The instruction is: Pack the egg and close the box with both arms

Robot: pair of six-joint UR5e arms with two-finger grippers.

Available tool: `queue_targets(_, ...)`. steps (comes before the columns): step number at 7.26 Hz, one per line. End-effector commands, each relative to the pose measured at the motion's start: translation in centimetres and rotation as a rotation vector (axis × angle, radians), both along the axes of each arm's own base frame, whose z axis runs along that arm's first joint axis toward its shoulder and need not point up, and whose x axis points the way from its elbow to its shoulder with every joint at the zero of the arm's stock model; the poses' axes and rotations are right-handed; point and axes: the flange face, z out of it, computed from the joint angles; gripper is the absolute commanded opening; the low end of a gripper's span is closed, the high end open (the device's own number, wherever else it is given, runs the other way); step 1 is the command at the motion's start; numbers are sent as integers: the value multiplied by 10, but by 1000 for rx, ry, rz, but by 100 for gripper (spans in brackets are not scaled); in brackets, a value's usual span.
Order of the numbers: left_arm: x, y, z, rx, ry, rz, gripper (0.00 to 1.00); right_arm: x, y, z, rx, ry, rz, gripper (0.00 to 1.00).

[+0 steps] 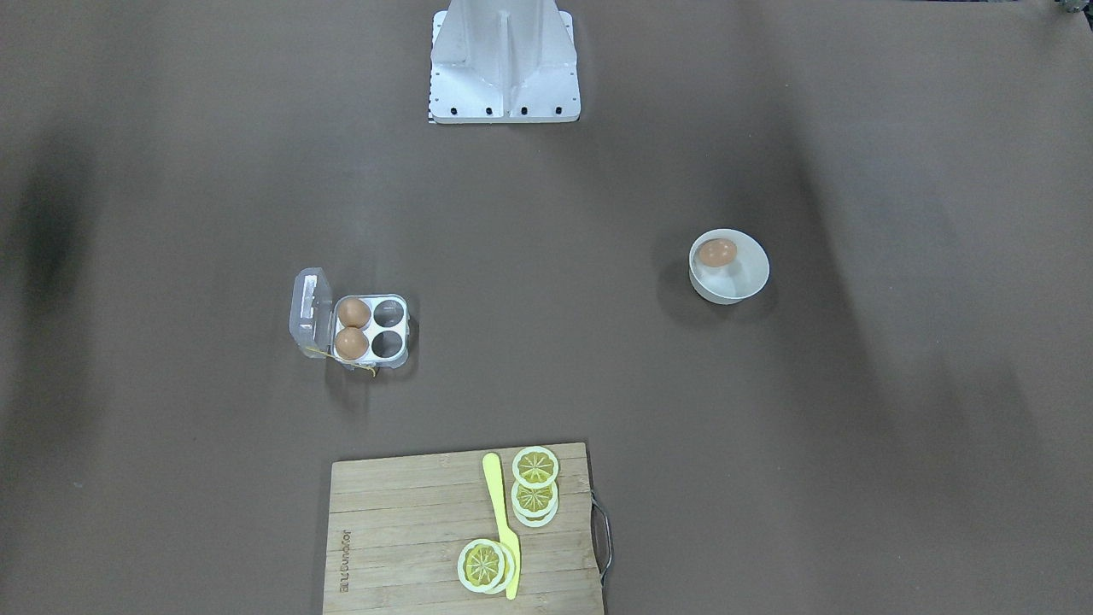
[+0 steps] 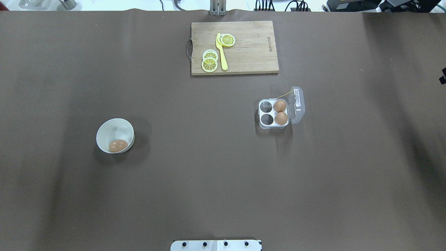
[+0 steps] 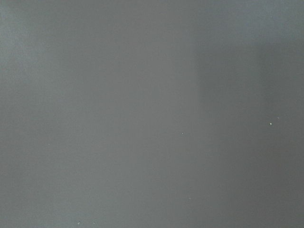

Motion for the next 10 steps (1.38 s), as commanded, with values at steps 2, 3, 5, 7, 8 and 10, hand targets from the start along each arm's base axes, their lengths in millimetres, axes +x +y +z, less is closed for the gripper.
queue_targets(2,0,0,-2,5,1,0,98,-1,-4,-6,5,-4,6,100)
queue_targets(3,0,-1,-5,12,0,1,98,-1,-4,-7,5,-4,6,100)
queue_targets(5,3,-6,-22,91,-2,8,98,-1,-1,0,-6,-4,5,100)
queue_targets(7,18,-14,-29,146,-7,55,97,-1,-1,-1,-7,-5,6,100)
queue_targets(8,28,-16,-31,198,-20,111,97,-1,-1,-1,-7,-5,6,100)
queue_targets(10,33,-24,-42,312,-22,177,97,-1,0,2,-19,-3,6,100)
